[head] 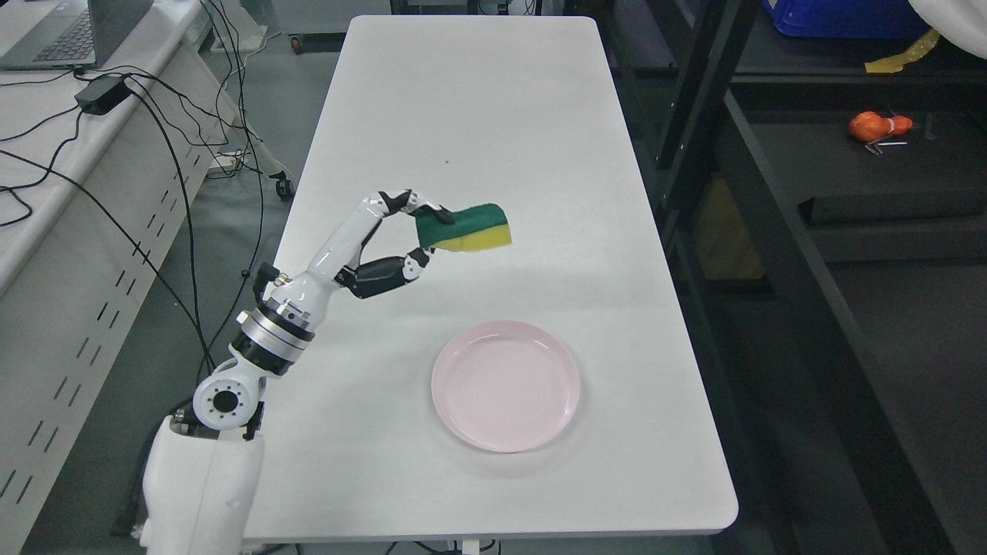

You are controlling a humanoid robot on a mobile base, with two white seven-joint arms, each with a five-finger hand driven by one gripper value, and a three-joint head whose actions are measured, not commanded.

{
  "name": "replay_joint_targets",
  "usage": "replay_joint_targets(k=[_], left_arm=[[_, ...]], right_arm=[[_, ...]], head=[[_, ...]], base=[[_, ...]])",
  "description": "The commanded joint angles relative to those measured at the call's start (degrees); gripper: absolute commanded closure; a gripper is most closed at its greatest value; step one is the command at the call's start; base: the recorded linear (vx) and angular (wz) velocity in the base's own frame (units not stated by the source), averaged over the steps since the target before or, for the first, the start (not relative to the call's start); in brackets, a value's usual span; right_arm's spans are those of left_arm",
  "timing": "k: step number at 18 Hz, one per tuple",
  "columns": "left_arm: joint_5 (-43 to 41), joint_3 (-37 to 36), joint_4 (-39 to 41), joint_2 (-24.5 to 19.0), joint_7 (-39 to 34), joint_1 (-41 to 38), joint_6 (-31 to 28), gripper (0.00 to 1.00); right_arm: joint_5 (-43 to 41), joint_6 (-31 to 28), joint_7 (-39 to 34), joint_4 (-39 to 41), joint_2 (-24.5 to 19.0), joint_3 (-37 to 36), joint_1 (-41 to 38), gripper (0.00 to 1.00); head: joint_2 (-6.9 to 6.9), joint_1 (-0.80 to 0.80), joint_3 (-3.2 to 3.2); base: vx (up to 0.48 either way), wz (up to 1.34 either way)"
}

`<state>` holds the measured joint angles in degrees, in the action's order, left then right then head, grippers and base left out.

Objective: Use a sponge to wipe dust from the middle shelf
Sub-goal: 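Lift the sponge off the plate with the left hand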

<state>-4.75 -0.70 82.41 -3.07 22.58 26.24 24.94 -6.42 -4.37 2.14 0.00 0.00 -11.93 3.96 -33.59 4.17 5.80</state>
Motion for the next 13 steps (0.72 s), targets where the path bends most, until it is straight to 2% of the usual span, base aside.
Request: replay_joint_targets(k=[1,4,13], left_arm=[[21.9,4.8,-0.2,2.1,-6.8,-3.0,-3.9,0.98],[23.9,3.8,0.3,2.1,-7.4,-5.9,-3.5,0.98],[24.2,2.0,0.7,2.1,-7.1,-7.4,-3.2,0.97]], right_arm=[[0.0,0.0,0.0,1.0,1.0,0.0,0.0,0.00],[0.0,0.0,0.0,1.0,1.0,0.0,0.0,0.00],[0.0,0.0,0.0,1.0,1.0,0.1,0.0,0.00]], head=[[0.00,0.00,0.00],[0.00,0.00,0.00],[0.00,0.00,0.00]], base=[[0.000,0.00],[0.000,0.00],[-0.018,0.00]])
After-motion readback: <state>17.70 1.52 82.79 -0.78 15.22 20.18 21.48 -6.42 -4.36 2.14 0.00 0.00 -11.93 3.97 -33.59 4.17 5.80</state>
